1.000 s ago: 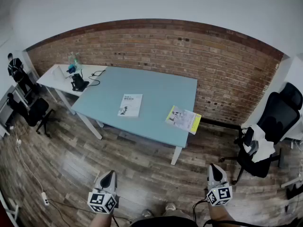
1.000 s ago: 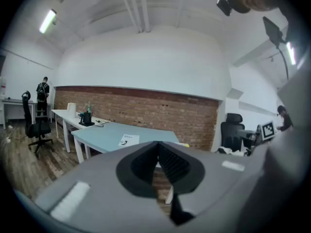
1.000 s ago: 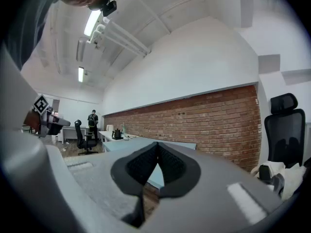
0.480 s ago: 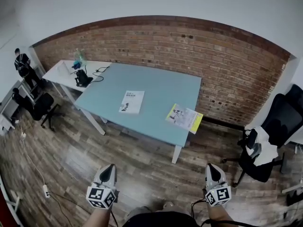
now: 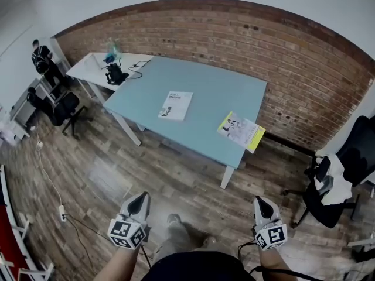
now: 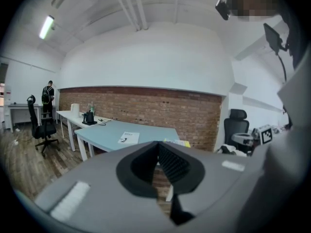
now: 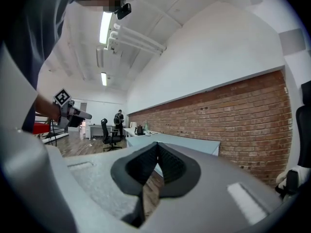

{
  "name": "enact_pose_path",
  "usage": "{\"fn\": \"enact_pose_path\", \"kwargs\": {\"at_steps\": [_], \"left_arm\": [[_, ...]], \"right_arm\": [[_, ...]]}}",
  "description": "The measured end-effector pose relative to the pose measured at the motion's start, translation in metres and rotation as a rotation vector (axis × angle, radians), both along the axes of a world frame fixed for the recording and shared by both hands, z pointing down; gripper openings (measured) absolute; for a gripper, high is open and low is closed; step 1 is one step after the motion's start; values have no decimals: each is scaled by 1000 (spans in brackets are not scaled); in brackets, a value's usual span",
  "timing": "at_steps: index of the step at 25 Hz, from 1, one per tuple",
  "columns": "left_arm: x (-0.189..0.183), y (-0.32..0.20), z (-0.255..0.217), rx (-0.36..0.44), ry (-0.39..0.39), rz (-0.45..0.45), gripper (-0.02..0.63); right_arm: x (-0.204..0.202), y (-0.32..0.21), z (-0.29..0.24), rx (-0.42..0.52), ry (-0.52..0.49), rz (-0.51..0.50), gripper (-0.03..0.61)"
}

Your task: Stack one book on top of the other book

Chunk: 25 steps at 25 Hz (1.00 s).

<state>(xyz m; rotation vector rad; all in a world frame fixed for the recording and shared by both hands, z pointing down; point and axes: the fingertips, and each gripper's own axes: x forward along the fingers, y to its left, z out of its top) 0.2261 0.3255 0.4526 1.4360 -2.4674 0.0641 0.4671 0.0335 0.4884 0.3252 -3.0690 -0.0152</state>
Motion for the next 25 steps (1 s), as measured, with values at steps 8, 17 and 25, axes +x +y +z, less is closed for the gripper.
{"fn": "enact_pose_path", "kwargs": {"at_steps": [8,17,25], "left_arm": [[-37,-10,12,-2,20,27,5],[-120,-48,-1,26,-19,122,5],[-189,-50,9,61,-5,159,5]], "right_arm": [[-8,1,17,-21,86,50,3],[-53,-14,-1,-19,99,170,3],[-112,-16,-19,-52,73,249,3]]}}
